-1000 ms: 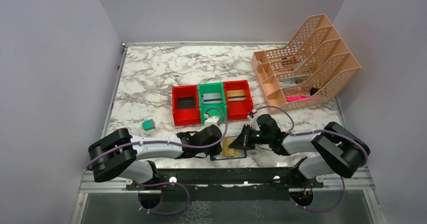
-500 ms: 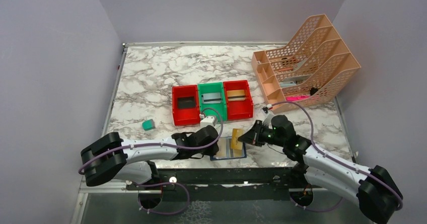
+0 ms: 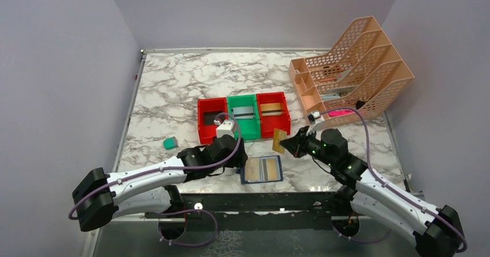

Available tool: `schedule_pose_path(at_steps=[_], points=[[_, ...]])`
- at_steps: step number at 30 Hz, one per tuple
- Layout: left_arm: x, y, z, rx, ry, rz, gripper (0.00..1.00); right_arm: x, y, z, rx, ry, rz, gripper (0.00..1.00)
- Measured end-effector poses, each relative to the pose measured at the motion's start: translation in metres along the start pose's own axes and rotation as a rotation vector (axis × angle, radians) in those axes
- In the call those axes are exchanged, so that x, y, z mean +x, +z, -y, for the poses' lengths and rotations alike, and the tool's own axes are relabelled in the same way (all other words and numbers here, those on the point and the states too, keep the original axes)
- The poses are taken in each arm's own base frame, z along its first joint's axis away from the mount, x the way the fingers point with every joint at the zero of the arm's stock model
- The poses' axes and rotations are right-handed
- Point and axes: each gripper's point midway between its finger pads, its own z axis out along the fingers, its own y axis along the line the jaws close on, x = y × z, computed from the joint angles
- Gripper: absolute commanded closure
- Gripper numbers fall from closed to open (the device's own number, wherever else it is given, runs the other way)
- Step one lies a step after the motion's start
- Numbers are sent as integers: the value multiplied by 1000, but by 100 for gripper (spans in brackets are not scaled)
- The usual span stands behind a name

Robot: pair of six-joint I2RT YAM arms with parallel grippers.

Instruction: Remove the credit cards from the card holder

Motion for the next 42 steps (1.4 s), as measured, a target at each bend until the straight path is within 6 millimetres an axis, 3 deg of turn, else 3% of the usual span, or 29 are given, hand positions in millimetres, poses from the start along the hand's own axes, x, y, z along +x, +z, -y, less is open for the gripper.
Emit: schedule_pose_path(at_steps=[6, 11, 18, 21, 30, 36, 42], points=[[-31, -1, -25, -80, 8, 50, 25, -22, 1, 6, 9, -245, 90, 99], [-57, -1, -63, -204, -15, 70, 20, -36, 5, 33, 147, -398, 114, 99], [-100, -18, -89, -306, -31, 128, 3, -72, 16, 40, 226, -604, 169, 99], [-114, -30, -104, -360, -37, 170, 1, -80, 29, 41, 243, -671, 148, 99], [-123, -67, -120, -406, -4, 272, 1, -83, 65, 47, 245, -808, 85, 99], [-126, -79, -123, -411, 0, 319, 1, -88, 94, 54, 256, -929, 26, 99], [-130, -84, -127, -433, 1, 343, 1, -80, 104, 72, 290, -1051, -45, 99]])
